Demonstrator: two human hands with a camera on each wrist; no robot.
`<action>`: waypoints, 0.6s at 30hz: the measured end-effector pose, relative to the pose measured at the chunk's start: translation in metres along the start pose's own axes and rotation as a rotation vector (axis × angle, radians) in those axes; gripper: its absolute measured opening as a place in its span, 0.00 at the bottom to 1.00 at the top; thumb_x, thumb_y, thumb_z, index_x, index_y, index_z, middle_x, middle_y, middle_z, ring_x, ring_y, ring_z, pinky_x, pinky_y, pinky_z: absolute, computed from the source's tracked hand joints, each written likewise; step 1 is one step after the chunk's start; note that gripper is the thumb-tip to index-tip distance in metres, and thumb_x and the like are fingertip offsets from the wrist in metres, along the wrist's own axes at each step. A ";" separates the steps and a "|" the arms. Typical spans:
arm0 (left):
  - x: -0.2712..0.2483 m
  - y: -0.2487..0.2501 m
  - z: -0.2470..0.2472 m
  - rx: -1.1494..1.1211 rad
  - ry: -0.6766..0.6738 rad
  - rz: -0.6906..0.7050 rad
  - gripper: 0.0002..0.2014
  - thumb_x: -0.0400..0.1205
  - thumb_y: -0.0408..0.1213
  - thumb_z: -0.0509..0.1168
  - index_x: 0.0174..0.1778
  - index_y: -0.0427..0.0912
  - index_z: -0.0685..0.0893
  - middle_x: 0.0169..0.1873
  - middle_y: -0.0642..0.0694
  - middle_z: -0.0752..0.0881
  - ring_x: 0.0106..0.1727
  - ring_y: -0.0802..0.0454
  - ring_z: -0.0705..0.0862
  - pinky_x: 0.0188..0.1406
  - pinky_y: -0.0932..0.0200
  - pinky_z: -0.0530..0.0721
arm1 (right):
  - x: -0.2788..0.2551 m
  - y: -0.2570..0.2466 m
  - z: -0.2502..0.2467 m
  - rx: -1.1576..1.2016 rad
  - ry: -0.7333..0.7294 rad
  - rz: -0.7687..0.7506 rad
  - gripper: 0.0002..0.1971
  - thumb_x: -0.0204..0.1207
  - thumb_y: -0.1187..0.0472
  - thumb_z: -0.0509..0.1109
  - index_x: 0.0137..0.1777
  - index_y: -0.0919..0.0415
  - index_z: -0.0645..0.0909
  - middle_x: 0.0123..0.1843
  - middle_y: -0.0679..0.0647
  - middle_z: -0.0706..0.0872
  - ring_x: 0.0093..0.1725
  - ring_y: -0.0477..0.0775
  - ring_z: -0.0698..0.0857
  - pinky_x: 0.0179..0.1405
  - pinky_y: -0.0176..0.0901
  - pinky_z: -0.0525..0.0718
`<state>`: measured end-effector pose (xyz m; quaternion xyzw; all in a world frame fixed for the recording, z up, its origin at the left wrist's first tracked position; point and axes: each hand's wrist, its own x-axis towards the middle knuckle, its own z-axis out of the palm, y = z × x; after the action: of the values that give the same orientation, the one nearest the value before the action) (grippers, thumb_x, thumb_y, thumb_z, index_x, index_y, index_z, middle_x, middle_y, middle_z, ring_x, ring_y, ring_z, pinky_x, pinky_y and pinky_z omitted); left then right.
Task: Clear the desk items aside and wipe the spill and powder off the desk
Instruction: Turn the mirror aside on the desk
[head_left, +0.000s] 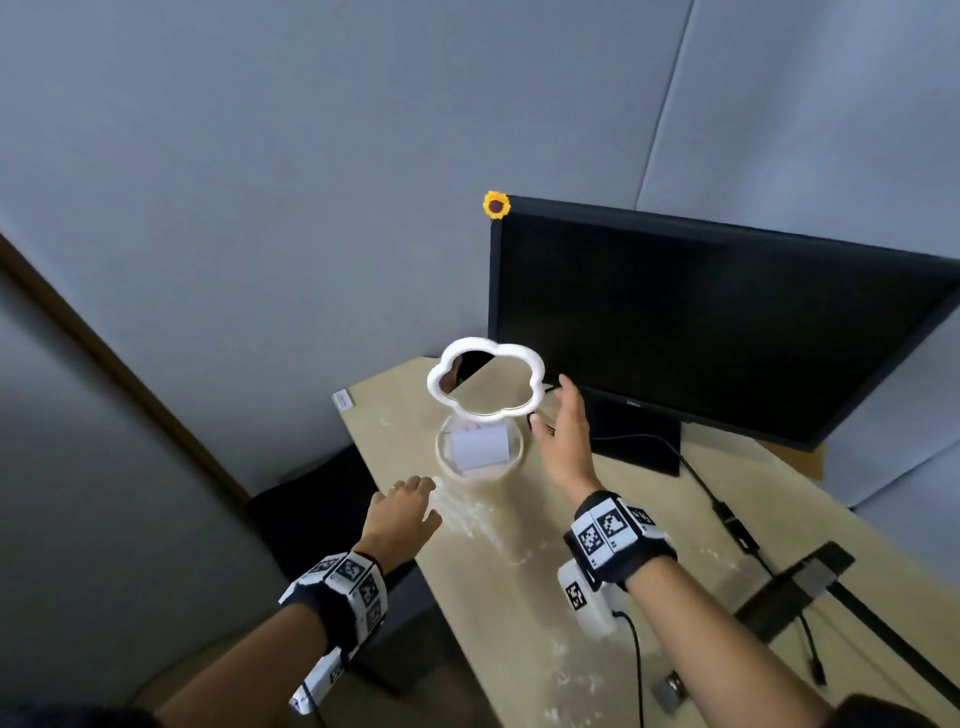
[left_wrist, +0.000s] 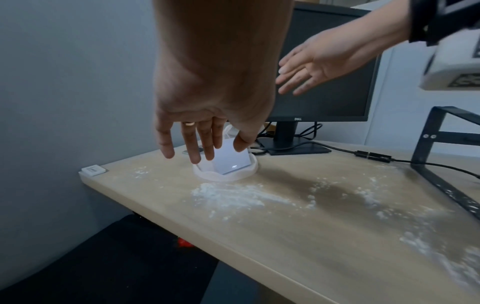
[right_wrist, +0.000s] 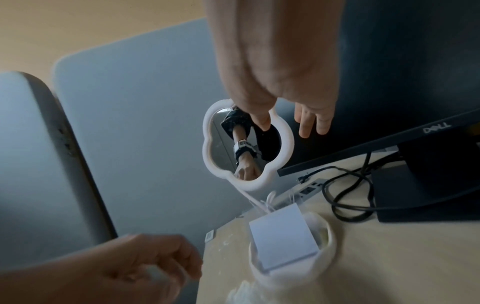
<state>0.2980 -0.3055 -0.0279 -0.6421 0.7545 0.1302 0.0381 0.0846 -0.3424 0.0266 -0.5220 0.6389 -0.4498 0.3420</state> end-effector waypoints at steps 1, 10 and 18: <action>0.003 -0.003 0.000 0.000 -0.007 -0.004 0.22 0.83 0.44 0.55 0.74 0.44 0.68 0.69 0.48 0.76 0.68 0.47 0.75 0.65 0.46 0.73 | 0.010 -0.002 0.001 -0.003 0.003 0.001 0.31 0.80 0.69 0.63 0.81 0.58 0.55 0.76 0.57 0.67 0.71 0.50 0.72 0.66 0.40 0.73; 0.032 -0.018 -0.002 -0.070 -0.012 -0.036 0.21 0.83 0.44 0.57 0.71 0.44 0.70 0.67 0.48 0.77 0.67 0.46 0.76 0.64 0.44 0.73 | 0.042 0.006 0.018 0.022 -0.002 -0.053 0.10 0.76 0.68 0.67 0.53 0.55 0.74 0.50 0.52 0.82 0.53 0.53 0.83 0.44 0.34 0.78; 0.054 -0.028 0.006 -0.082 -0.043 0.001 0.21 0.83 0.44 0.56 0.72 0.43 0.69 0.66 0.47 0.77 0.66 0.47 0.76 0.63 0.46 0.75 | 0.052 0.012 0.025 0.037 0.038 -0.013 0.03 0.76 0.67 0.69 0.42 0.59 0.81 0.38 0.53 0.86 0.40 0.49 0.85 0.44 0.48 0.86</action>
<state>0.3155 -0.3597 -0.0503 -0.6399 0.7479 0.1746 0.0278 0.0916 -0.3981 0.0081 -0.5111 0.6334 -0.4736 0.3365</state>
